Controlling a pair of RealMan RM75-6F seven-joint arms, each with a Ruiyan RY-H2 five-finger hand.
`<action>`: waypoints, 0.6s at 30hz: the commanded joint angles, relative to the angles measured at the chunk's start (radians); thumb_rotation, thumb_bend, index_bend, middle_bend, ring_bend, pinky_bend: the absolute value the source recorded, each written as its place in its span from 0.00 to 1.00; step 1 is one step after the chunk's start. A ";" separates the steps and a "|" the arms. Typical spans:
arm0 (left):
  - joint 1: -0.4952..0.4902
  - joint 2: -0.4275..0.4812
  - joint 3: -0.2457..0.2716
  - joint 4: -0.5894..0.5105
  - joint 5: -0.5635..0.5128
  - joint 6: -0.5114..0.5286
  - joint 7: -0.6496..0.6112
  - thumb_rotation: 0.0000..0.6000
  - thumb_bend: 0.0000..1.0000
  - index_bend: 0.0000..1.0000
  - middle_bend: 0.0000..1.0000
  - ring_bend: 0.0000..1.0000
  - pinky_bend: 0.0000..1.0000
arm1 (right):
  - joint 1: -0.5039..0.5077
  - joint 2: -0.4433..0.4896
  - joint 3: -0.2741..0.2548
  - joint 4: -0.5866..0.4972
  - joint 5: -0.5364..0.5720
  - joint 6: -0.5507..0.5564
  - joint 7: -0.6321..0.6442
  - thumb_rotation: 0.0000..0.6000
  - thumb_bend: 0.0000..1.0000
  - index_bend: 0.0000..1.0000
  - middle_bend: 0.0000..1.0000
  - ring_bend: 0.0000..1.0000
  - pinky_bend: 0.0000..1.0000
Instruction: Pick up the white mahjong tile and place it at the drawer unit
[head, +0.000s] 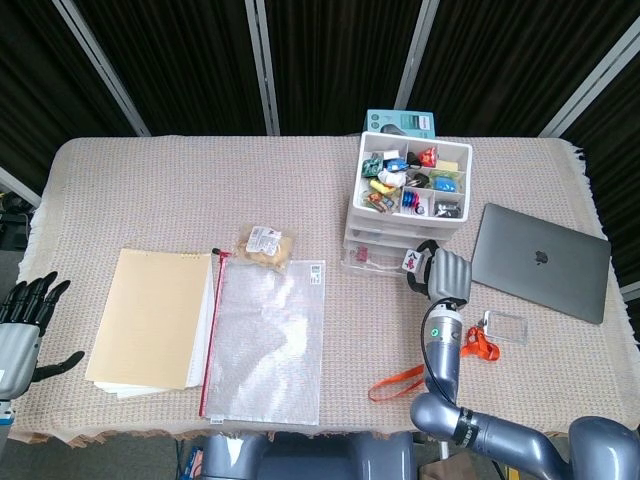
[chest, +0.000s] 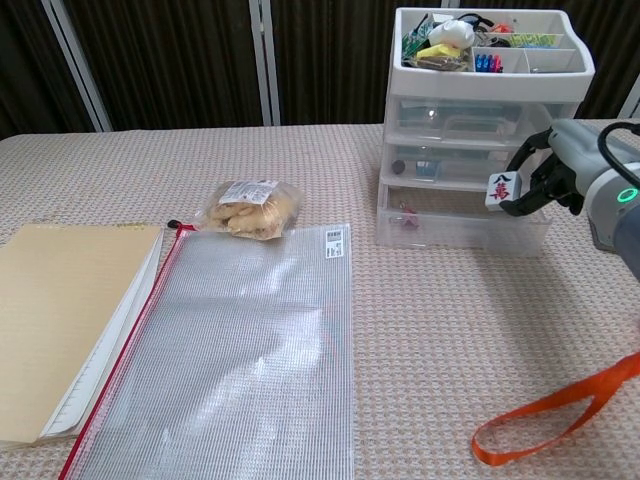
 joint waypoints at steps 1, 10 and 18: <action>0.000 0.000 0.001 -0.001 0.000 -0.001 0.000 1.00 0.16 0.08 0.00 0.00 0.00 | 0.001 -0.017 -0.001 0.021 -0.001 -0.001 0.016 1.00 0.16 0.44 0.78 0.80 0.72; 0.001 0.000 0.002 -0.002 0.001 0.000 0.002 1.00 0.16 0.08 0.00 0.00 0.00 | -0.026 -0.006 -0.009 0.005 -0.022 0.016 0.043 1.00 0.15 0.39 0.78 0.80 0.71; 0.003 -0.003 0.002 -0.002 0.004 0.005 0.007 1.00 0.16 0.08 0.00 0.00 0.00 | -0.051 0.013 -0.014 -0.028 -0.037 0.017 0.069 1.00 0.11 0.30 0.78 0.80 0.72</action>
